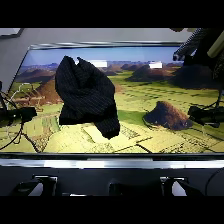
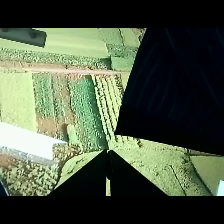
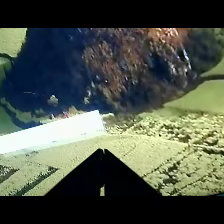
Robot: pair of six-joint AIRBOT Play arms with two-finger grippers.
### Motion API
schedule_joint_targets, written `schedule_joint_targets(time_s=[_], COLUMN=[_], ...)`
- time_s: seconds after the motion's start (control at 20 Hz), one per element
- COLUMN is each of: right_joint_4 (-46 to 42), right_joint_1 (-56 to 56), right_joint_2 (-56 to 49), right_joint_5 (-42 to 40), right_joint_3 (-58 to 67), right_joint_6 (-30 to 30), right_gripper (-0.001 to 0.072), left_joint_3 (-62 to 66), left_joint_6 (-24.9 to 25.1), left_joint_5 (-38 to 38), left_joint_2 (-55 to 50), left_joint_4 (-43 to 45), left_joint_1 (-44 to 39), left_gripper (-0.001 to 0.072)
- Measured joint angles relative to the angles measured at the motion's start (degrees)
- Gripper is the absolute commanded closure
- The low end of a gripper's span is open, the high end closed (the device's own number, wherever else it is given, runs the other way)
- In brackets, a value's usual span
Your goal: Fold the clothes and pants, and hang the long-sleeved shirts on hangers.
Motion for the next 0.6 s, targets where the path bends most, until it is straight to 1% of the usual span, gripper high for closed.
schedule_joint_targets(time_s=[0.05,0.1,0.4,0.6], right_joint_4=[0.0,0.0,0.0,0.02], right_joint_1=[0.0,0.0,0.0,0.0], right_joint_2=[0.0,0.0,0.0,0.0], right_joint_5=[0.0,0.0,-0.02,-0.48], right_joint_3=[0.0,0.0,0.0,0.0], right_joint_6=[0.0,0.0,0.0,0.0], right_gripper=[0.0694,0.0694,0.0694,0.0694], left_joint_3=[0.0,0.0,-0.11,-2.12], left_joint_6=[-0.02,-0.07,-4.33,-6.23], left_joint_5=[0.04,0.2,-0.11,-0.28], left_joint_2=[0.0,0.0,-0.26,-0.98], left_joint_4=[-0.02,-0.07,-0.26,-3.85], left_joint_1=[0.0,0.0,0.22,2.27], left_gripper=[0.0032,-0.0001,0.0001,0.0003])
